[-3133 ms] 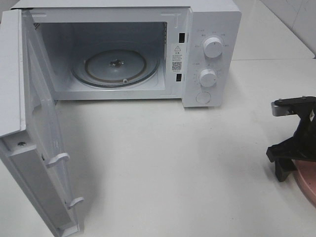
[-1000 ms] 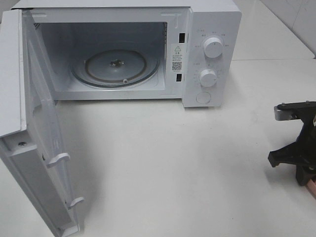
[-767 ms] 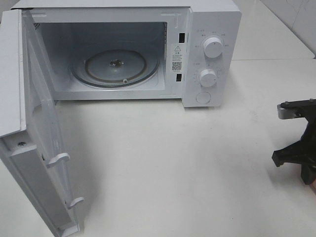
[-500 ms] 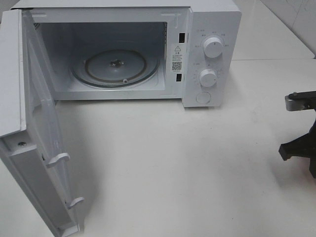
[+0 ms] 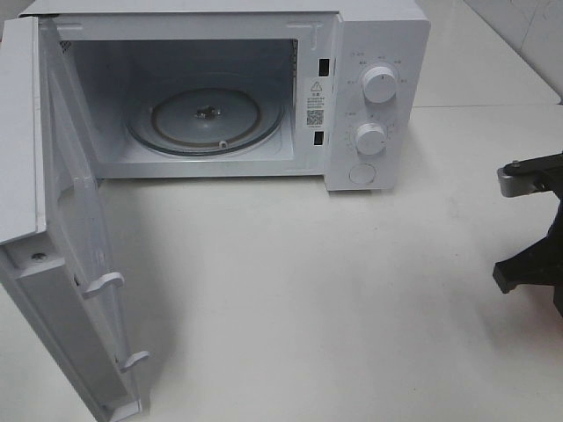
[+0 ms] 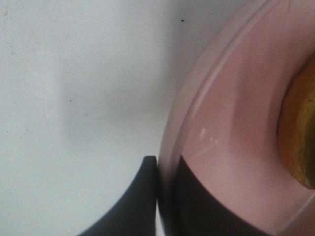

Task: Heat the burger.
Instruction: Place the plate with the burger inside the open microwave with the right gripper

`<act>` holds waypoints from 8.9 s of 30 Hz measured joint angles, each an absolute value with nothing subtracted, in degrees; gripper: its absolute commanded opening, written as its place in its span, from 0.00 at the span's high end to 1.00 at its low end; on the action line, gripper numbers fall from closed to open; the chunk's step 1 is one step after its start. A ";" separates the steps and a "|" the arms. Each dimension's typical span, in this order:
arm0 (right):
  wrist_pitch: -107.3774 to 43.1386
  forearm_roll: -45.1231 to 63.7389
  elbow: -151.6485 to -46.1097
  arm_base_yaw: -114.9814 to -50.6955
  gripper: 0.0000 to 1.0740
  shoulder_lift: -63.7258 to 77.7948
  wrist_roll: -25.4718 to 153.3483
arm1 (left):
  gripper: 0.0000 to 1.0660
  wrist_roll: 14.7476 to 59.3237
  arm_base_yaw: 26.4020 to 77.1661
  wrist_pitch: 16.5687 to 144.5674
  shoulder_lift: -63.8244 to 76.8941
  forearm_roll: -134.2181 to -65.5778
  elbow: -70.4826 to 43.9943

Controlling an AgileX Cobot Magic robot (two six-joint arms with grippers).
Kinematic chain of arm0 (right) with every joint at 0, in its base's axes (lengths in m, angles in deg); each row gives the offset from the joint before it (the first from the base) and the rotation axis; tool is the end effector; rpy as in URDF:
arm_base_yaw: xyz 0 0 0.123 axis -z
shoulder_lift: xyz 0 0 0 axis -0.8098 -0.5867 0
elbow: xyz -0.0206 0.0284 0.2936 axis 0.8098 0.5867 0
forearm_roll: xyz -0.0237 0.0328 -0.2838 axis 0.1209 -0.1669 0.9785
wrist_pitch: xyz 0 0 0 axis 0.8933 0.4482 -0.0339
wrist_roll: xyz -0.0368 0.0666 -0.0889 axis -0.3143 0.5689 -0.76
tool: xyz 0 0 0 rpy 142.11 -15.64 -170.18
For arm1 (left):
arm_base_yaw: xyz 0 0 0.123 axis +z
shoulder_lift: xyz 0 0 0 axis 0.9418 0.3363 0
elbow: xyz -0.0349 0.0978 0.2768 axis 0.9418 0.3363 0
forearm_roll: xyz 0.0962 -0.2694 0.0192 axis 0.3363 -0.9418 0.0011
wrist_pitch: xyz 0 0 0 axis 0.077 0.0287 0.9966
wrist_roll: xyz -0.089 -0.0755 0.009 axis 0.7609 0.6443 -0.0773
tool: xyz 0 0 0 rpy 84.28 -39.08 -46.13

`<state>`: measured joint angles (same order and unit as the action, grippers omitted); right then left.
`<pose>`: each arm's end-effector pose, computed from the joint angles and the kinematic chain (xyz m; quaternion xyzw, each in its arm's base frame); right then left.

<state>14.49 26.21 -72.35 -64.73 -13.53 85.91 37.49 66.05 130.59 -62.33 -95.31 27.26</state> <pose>0.2659 0.0265 0.1208 -0.0442 0.9932 -0.0923 0.0557 0.0325 -0.0204 0.2895 0.0609 0.8426 -0.0917 0.5271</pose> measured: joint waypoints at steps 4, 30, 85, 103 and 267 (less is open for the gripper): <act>16.84 28.73 -72.35 -67.54 1.00 -11.47 88.26 | 0.06 37.49 66.05 130.59 -62.33 -95.31 27.26; 24.46 37.73 -72.35 -81.64 1.00 -10.56 98.80 | 0.06 37.49 66.05 130.59 -62.33 -95.31 27.26; 24.23 46.84 -63.53 -117.45 1.00 -9.98 106.19 | 0.06 37.49 66.05 130.59 -62.33 -95.31 27.26; 19.65 48.33 -63.36 -123.46 0.99 -9.98 101.21 | 0.06 37.49 66.05 130.59 -62.33 -95.31 27.26; -22.52 3.35 -74.13 -92.87 1.00 -16.11 -25.53 | 0.06 37.49 66.05 130.59 -62.33 -95.31 27.26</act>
<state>-22.52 3.35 -74.13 -92.87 -16.11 -25.53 37.49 66.05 130.59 -62.33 -95.31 27.26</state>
